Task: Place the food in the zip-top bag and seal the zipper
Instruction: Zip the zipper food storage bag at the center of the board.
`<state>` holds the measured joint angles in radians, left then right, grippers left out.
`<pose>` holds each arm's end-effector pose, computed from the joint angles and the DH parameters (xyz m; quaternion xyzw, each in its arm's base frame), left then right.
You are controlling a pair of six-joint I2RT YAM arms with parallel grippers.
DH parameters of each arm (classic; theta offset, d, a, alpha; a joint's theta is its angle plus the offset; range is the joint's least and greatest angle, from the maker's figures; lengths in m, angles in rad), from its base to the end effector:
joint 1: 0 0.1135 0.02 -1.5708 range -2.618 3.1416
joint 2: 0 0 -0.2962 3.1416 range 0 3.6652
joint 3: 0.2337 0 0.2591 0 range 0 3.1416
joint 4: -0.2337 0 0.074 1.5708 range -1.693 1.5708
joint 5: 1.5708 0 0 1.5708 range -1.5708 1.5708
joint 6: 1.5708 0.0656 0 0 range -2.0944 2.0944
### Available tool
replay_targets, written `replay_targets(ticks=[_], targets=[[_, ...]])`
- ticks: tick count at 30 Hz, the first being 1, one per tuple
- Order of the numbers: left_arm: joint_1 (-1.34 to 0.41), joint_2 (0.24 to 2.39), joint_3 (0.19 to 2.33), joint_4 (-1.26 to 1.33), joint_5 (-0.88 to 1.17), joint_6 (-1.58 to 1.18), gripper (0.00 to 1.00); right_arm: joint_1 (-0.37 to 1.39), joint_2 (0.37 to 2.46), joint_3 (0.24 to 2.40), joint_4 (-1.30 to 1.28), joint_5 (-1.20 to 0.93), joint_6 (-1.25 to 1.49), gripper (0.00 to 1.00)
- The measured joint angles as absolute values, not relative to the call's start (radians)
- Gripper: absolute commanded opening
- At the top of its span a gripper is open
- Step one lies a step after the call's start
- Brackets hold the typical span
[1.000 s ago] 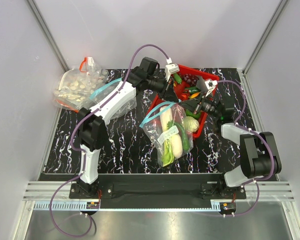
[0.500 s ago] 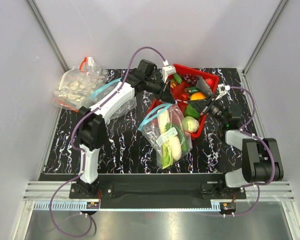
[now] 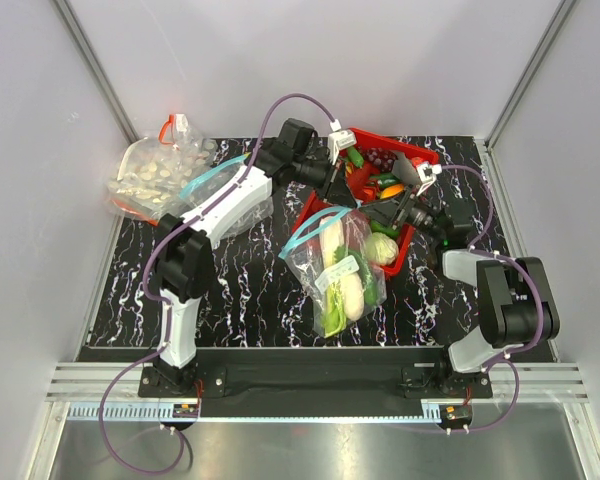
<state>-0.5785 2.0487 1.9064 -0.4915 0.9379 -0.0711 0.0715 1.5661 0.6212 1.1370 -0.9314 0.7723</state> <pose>0.3940 -0.3205 0.3334 0.3973 0.7192 -0.5107 0.2531 0.3214 0.0758 0.2622 -0.1304 0.6527 0.5429 0.5121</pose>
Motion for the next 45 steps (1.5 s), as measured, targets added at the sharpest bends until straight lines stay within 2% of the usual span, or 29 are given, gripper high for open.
replay_targets(ticks=[1, 2, 6, 8, 11, 12, 13, 15, 19, 21, 23, 25, 26, 37, 45], targets=[[-0.580, 2.049, 1.906, -0.490, 0.940, -0.073, 0.00, 0.078, 1.567, 0.624, 1.136, -0.937, 0.768, 0.56], [-0.582, 2.049, 1.906, -0.488, 0.944, -0.078, 0.00, 0.086, 1.567, 0.628, 1.132, -0.944, 0.763, 0.47], [-0.587, 2.049, 1.909, -0.484, 0.950, -0.080, 0.00, 0.102, 1.569, 0.643, 1.124, -0.971, 0.745, 0.29], [-0.584, 2.049, 1.910, -0.484, 0.949, -0.080, 0.00, 0.106, 1.570, 0.652, 1.125, -0.981, 0.744, 0.29], [-0.584, 2.049, 1.914, -0.484, 0.949, -0.080, 0.00, 0.108, 1.570, 0.656, 1.125, -0.988, 0.741, 0.25], [-0.584, 2.049, 1.916, -0.484, 0.948, -0.080, 0.00, 0.108, 1.570, 0.658, 1.125, -0.990, 0.741, 0.25], [-0.583, 2.049, 1.916, -0.484, 0.947, -0.080, 0.00, 0.108, 1.570, 0.659, 1.125, -0.990, 0.741, 0.33], [-0.584, 2.049, 1.918, -0.485, 0.949, -0.084, 0.00, 0.109, 1.572, 0.661, 1.123, -0.990, 0.739, 0.40], [-0.588, 2.049, 1.931, -0.484, 0.957, -0.089, 0.00, 0.112, 1.585, 0.661, 1.109, -0.990, 0.729, 0.45], [-0.589, 2.049, 1.939, -0.484, 0.960, -0.091, 0.00, 0.112, 1.592, 0.661, 1.101, -0.989, 0.726, 0.35], [-0.589, 2.049, 1.944, -0.485, 0.960, -0.091, 0.00, 0.113, 1.594, 0.661, 1.101, -0.990, 0.721, 0.19], [-0.589, 2.049, 1.945, -0.485, 0.960, -0.090, 0.00, 0.116, 1.594, 0.661, 1.103, -0.991, 0.723, 0.11], [-0.589, 2.049, 1.945, -0.487, 0.960, -0.090, 0.00, 0.117, 1.594, 0.661, 1.103, -0.991, 0.723, 0.00], [-0.590, 2.049, 1.945, -0.499, 0.941, -0.083, 0.00, 0.116, 1.568, 0.626, 1.121, -0.971, 0.749, 0.00], [-0.592, 2.049, 1.928, -0.459, 0.939, -0.087, 0.00, 0.079, 1.542, 0.566, 1.225, -0.952, 0.828, 0.00]])
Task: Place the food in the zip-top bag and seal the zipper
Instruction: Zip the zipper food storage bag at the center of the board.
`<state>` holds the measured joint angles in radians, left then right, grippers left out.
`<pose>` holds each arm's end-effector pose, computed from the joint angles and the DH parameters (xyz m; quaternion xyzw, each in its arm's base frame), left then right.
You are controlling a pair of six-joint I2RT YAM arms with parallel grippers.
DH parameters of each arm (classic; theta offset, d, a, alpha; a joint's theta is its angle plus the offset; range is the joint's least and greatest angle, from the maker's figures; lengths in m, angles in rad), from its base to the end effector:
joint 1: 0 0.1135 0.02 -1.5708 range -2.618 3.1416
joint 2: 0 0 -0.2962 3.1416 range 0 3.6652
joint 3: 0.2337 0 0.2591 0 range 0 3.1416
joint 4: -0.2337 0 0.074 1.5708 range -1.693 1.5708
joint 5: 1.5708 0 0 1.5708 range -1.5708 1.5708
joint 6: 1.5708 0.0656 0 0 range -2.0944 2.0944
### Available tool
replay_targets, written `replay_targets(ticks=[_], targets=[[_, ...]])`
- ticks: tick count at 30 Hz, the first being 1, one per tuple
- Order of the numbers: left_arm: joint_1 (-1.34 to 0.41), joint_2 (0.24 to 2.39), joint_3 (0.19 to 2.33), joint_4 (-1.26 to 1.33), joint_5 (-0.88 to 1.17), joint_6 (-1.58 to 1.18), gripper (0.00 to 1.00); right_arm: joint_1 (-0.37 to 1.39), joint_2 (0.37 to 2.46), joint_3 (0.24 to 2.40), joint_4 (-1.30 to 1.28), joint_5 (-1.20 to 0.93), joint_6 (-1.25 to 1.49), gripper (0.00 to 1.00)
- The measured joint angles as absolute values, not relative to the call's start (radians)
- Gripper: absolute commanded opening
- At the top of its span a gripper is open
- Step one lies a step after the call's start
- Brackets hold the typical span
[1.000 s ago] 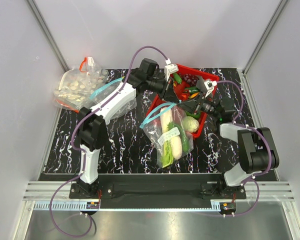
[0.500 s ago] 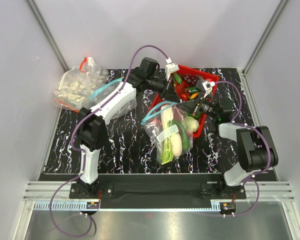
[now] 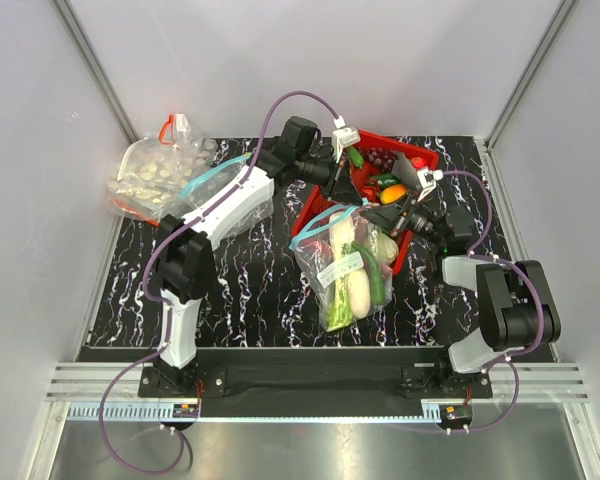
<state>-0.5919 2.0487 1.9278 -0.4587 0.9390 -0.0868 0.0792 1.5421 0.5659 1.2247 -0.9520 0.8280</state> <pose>0.3921 -0.3274 0.3439 0.4044 0.7058 -0.5165 0.2674 0.3058 0.0779 0.2620 -0.1370 0.6402 0.5603 0.5073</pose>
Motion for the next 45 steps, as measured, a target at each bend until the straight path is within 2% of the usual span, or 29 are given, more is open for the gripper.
replay_targets(ticks=[19, 33, 45], targets=[[-0.593, 2.033, 1.814, -0.315, 0.958, -0.114, 0.01, 0.061, 1.489, 0.508, 1.176, -0.873, 0.824, 0.00], [-0.595, 2.032, 1.731, -0.251, 0.952, -0.128, 0.00, -0.054, 1.447, 0.432, 1.196, -0.800, 0.864, 0.00], [-0.595, 1.941, 1.621, -0.220, 0.905, -0.128, 0.00, -0.055, 1.332, 0.409, 1.066, -0.760, 0.830, 0.00]])
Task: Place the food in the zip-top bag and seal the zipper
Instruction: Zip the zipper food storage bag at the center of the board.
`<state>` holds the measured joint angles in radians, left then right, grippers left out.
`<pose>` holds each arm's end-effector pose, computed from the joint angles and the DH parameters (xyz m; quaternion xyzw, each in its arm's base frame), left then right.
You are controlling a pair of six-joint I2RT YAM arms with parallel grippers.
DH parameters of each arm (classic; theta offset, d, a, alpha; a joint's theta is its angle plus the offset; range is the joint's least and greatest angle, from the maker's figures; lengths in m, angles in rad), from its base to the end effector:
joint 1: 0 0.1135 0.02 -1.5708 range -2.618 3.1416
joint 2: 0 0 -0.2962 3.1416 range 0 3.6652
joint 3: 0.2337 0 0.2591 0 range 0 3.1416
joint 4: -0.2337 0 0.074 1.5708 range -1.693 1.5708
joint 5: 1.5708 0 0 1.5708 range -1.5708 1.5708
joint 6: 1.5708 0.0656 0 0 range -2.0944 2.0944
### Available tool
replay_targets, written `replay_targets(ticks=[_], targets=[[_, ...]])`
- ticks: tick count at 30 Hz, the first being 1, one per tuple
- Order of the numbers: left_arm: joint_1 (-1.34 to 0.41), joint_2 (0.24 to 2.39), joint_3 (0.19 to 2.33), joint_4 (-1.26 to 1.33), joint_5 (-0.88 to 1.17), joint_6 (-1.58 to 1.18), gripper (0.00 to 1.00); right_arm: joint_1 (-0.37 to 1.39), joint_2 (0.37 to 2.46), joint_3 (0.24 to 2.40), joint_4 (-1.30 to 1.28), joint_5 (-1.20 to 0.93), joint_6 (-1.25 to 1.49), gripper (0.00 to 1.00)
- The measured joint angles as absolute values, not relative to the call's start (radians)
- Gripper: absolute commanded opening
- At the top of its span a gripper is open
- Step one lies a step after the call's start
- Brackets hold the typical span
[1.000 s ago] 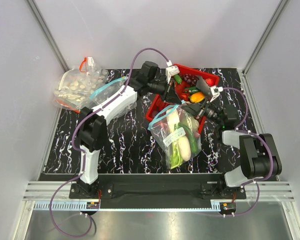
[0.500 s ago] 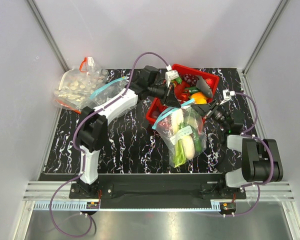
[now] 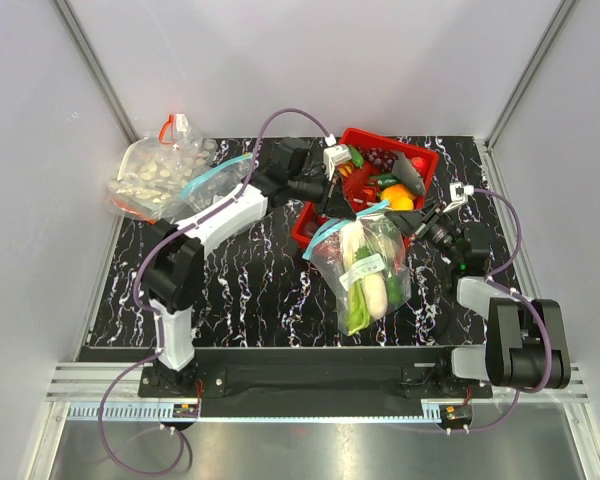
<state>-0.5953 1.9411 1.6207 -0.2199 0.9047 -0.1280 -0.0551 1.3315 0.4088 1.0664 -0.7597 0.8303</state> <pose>0.3714 -0.3139 0.3083 0.3907 0.7115 -0.5125 0.2800 0.2722 0.0302 0.2539 0.0071 0.6694 0.4901 0.5583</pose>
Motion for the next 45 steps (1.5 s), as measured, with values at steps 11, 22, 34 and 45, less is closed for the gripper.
replay_targets(ticks=[11, 22, 34, 45], targets=[[-0.523, 1.869, 1.514, -0.316, 0.813, -0.122, 0.00, -0.137, 1.309, 0.417, 1.035, -0.685, 0.790, 0.59], [-0.634, 1.814, 1.689, -0.561, 0.612, -0.081, 0.00, 0.014, 1.243, 0.542, 0.840, -0.730, 0.641, 0.92], [-0.955, 1.700, 1.993, -0.894, 0.152, -0.073, 0.00, 0.066, 0.928, 0.669, 0.387, -0.656, 0.478, 0.97], [-1.044, 1.641, 1.668, -0.802, -0.106, -0.167, 0.00, 0.066, 0.817, 0.687, 0.143, -0.605, 0.443, 0.98]])
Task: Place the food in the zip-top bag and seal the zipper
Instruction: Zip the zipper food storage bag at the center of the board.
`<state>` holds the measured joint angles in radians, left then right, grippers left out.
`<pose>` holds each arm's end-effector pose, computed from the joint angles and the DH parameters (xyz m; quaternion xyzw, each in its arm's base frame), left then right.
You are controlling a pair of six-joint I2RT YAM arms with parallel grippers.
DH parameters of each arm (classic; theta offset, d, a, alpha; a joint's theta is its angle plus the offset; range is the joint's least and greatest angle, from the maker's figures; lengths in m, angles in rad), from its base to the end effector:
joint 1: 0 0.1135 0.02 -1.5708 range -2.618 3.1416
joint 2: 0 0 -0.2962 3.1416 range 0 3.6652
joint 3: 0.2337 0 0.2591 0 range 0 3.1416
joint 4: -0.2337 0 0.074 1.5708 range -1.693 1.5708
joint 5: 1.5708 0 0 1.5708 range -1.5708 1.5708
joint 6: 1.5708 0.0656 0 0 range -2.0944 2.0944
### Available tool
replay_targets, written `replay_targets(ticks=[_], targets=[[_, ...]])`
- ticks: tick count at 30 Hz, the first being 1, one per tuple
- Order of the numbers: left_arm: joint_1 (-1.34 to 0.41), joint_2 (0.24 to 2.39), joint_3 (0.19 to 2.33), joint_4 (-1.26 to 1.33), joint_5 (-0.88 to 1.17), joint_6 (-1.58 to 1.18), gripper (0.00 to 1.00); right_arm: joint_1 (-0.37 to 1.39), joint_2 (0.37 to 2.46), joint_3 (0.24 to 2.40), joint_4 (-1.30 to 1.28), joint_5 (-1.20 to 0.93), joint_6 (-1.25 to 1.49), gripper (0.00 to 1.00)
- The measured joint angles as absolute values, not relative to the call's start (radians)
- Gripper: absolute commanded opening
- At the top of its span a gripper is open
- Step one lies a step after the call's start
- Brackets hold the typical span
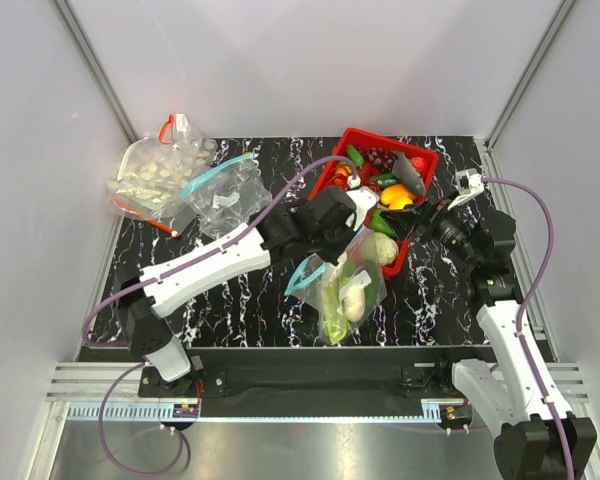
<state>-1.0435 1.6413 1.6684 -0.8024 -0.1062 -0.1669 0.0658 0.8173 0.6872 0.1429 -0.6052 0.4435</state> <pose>0.2026 -0.3341 0.3783 0.3721 0.8423 -0.1798 0.3459 0.2001 0.0506 0.3580 -0.0824 0.6985 0.3737 0.6046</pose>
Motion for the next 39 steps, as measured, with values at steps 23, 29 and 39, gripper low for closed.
replay_targets(ticks=[23, 29, 39], targets=[[-1.171, 1.639, 1.737, -0.759, -0.271, -0.159, 0.00, 0.066, 0.727, 0.813, -0.307, -0.533, 0.438, 0.96], [-1.191, 1.607, 2.166, -0.961, -0.320, -0.086, 0.00, 0.066, 0.722, 0.963, -0.391, -0.509, 0.448, 0.96], [-1.196, 1.642, 1.745, -0.891, -0.360, -0.128, 0.00, 0.066, 0.733, 0.970, -0.410, -0.501, 0.475, 0.96]])
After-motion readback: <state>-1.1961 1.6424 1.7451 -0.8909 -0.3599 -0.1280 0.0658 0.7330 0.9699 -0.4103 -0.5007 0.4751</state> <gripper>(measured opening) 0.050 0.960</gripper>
